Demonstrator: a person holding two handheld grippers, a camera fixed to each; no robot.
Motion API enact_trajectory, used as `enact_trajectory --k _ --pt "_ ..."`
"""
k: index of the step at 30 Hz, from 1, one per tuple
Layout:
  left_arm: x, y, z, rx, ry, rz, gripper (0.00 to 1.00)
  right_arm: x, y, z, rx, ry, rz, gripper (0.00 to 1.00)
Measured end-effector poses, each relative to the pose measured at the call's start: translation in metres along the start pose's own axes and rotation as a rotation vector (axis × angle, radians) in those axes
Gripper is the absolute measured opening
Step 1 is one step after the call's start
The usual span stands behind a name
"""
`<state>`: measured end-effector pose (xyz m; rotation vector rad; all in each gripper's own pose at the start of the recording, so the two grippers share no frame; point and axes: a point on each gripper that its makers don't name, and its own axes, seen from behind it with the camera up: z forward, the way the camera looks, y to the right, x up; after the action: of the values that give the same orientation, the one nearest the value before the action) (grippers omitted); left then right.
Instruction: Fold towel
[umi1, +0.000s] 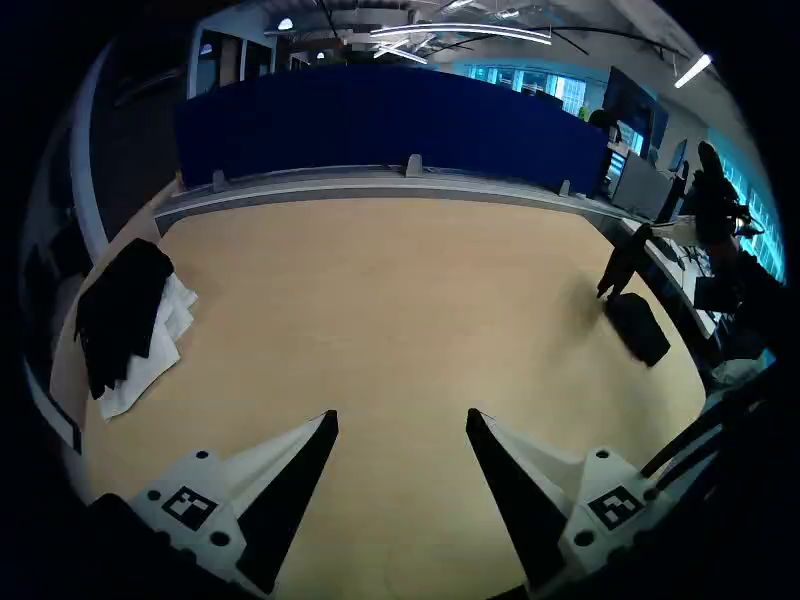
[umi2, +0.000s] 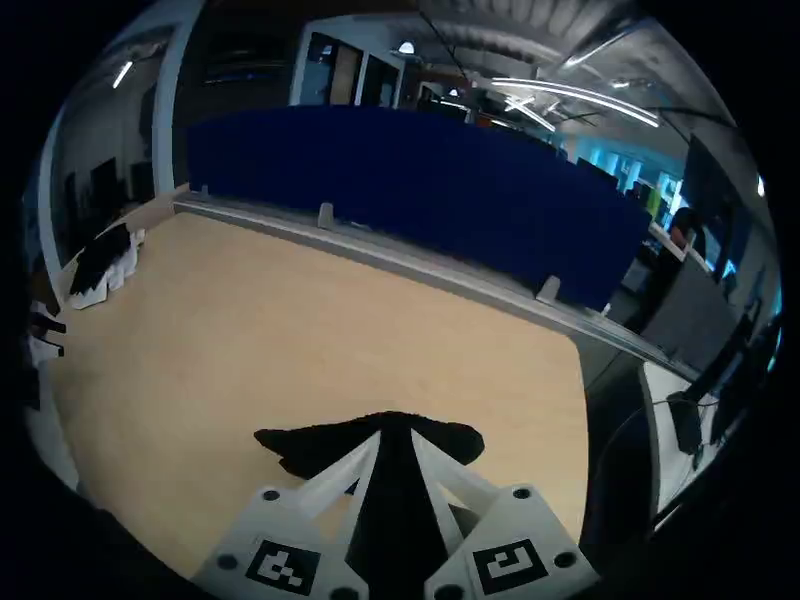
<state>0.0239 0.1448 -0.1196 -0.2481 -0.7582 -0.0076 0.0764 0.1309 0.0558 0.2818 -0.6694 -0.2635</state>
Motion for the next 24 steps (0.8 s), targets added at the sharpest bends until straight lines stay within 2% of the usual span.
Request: enact_trajectory --k 6,11,24 --pt "0.002 0.004 0.001 -0.002 -0.002 0.005 0.95 -0.015 0.006 -0.004 -0.011 -0.024 0.003 0.06" --pt "0.005 0.009 0.002 -0.009 -0.003 0.011 0.95 -0.033 0.015 -0.015 -0.024 -0.044 0.021 0.06" --pt "0.006 0.012 0.004 -0.016 -0.011 0.027 0.95 -0.109 0.044 -0.045 -0.1 -0.132 0.107 0.06"
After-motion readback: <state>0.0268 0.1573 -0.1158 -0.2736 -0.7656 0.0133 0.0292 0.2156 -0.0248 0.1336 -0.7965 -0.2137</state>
